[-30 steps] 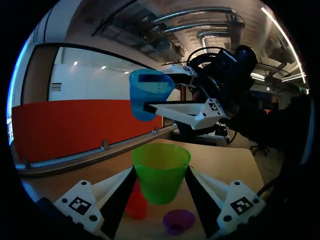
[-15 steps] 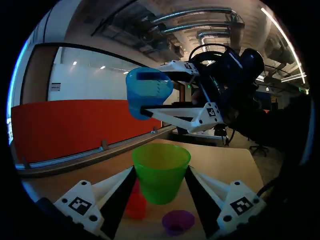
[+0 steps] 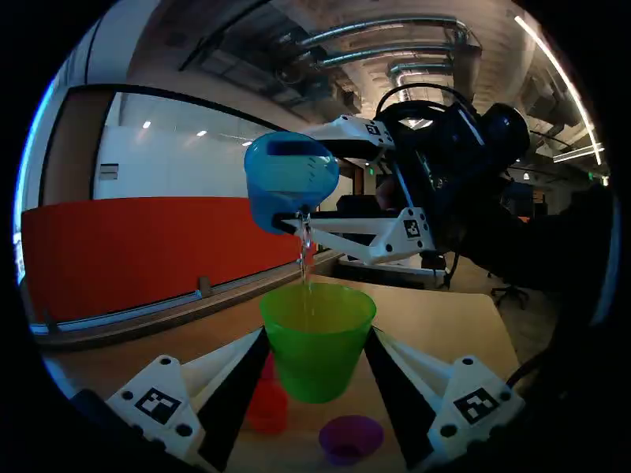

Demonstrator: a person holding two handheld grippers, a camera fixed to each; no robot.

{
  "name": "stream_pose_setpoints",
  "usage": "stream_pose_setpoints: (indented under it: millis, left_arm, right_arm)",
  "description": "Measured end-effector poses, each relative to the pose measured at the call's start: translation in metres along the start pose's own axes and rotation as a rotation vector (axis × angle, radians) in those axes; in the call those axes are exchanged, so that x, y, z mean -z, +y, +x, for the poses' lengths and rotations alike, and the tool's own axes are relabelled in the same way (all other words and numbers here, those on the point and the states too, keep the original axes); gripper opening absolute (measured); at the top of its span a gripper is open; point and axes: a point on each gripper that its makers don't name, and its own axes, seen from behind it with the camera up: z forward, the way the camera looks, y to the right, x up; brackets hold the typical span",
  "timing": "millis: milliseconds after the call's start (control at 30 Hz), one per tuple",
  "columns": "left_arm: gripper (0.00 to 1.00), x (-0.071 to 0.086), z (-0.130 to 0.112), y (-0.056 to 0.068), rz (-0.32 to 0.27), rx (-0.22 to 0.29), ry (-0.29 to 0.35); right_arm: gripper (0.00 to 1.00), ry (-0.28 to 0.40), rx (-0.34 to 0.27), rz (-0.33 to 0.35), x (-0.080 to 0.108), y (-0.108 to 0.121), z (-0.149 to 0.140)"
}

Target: Pour water

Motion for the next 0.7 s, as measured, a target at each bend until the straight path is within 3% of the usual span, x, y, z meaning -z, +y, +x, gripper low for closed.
stream_pose_setpoints:
  millis: [700]
  left_arm:
    - [0.83, -0.002, -0.002, 0.001, -0.001, -0.010, -0.006]
  right_arm:
    - [0.90, 0.001, 0.106, -0.034, -0.003, 0.014, 0.002]
